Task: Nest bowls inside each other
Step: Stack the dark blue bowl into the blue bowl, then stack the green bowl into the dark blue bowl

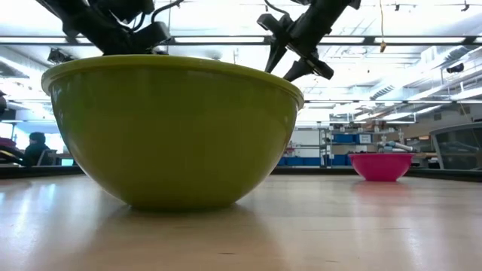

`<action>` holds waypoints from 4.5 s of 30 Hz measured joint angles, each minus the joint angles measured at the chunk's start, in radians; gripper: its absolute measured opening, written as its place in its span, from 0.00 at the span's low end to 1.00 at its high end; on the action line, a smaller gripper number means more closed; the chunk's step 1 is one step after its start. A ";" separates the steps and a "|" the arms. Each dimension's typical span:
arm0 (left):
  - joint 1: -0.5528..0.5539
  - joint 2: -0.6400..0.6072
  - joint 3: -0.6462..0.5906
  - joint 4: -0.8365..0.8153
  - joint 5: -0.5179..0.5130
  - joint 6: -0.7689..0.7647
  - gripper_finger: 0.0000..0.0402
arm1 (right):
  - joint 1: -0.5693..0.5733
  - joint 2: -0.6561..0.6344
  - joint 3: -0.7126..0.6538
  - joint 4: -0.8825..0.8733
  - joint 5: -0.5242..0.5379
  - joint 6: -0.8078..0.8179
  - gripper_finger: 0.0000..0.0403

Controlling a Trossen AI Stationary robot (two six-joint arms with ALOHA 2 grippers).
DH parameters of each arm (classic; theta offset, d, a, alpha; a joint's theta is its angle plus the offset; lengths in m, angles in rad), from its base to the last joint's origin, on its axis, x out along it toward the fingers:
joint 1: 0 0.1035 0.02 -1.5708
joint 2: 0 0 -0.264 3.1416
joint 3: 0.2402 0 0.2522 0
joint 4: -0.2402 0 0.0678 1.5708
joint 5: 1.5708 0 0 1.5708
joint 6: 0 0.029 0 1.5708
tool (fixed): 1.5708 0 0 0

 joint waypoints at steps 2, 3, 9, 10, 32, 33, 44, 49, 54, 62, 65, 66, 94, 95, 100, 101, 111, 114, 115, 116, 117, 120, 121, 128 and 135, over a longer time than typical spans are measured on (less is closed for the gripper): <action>-0.010 0.006 0.000 0.010 -0.017 0.036 0.03 | -0.011 0.000 0.000 0.026 -0.011 0.001 0.45; -0.014 0.006 0.000 0.021 -0.028 0.052 0.03 | -0.016 0.000 0.000 0.043 -0.018 0.001 0.45; -0.020 0.006 0.000 0.133 -0.046 0.140 0.03 | -0.035 0.000 0.000 0.126 -0.045 -0.030 0.45; -0.020 0.006 0.000 0.157 -0.047 0.150 0.03 | -0.038 0.000 0.000 0.139 -0.048 -0.034 0.45; -0.160 0.270 0.015 0.468 -0.152 0.451 0.03 | 0.039 0.001 0.098 -0.021 0.175 -0.483 0.45; -0.171 0.282 0.028 0.470 -0.169 0.449 0.03 | 0.043 0.000 0.105 -0.014 0.191 -0.514 0.45; -0.214 0.436 0.164 0.423 -0.295 0.445 0.03 | 0.043 0.001 0.158 0.005 0.372 -0.629 0.45; -0.214 0.503 0.193 0.383 -0.383 0.536 0.03 | 0.028 0.000 0.213 -0.010 0.445 -0.680 0.45; -0.215 0.540 0.216 0.375 -0.444 0.609 0.03 | 0.009 0.000 0.203 -0.006 0.315 -0.718 0.45; -0.215 0.538 0.246 0.402 -0.452 0.670 0.03 | -0.009 0.001 0.148 -0.021 0.161 -0.718 0.45; -0.215 0.537 0.247 0.414 -0.453 0.680 0.03 | -0.012 0.001 0.136 -0.027 0.140 -0.715 0.45; -0.215 0.537 0.247 0.414 -0.453 0.680 0.03 | -0.012 0.001 0.134 -0.024 0.136 -0.705 0.45; -0.266 0.251 0.244 0.355 -0.362 -0.458 0.72 | -0.124 0.000 0.070 -0.139 0.011 -0.461 0.06; -0.263 0.220 0.245 0.334 -0.359 -0.496 0.74 | -0.116 0.000 0.062 -0.118 -0.042 -0.470 0.06; -0.216 0.070 0.246 0.215 -0.357 -0.660 0.75 | 0.002 0.002 0.001 0.063 -0.219 -0.458 0.06; -0.204 0.047 0.246 0.199 -0.358 -0.688 0.75 | 0.031 0.010 -0.010 0.107 -0.236 -0.458 0.06; -0.102 -0.047 0.245 0.014 -0.353 -0.844 0.72 | 0.252 0.125 -0.037 0.317 -0.315 -0.508 0.05; -0.103 -0.042 0.246 -0.043 -0.343 -0.906 0.72 | 0.272 0.180 -0.038 0.312 -0.315 -0.521 0.05; -0.104 -0.040 0.246 -0.060 -0.336 -0.933 0.72 | 0.281 0.201 -0.038 0.316 -0.314 -0.522 0.05; -0.105 -0.034 0.246 -0.074 -0.321 -0.961 0.72 | 0.291 0.216 -0.038 0.326 -0.314 -0.523 0.05; -0.110 -0.029 0.246 -0.098 -0.308 -0.991 0.72 | 0.301 0.229 -0.038 0.333 -0.315 -0.524 0.06; -0.125 -0.025 0.245 -0.181 -0.250 -1.099 0.72 | 0.329 0.267 -0.038 0.374 -0.322 -0.517 0.16; -0.133 -0.022 0.245 -0.200 -0.231 -1.144 0.72 | 0.337 0.277 -0.038 0.384 -0.320 -0.516 0.21; -0.246 -0.018 0.246 -0.369 -0.106 -1.445 0.72 | 0.366 0.247 -0.037 0.433 -0.188 -0.531 0.51; -0.522 -0.008 0.246 -0.670 0.077 -1.641 0.72 | 0.282 0.098 -0.037 0.308 -0.034 -0.573 0.56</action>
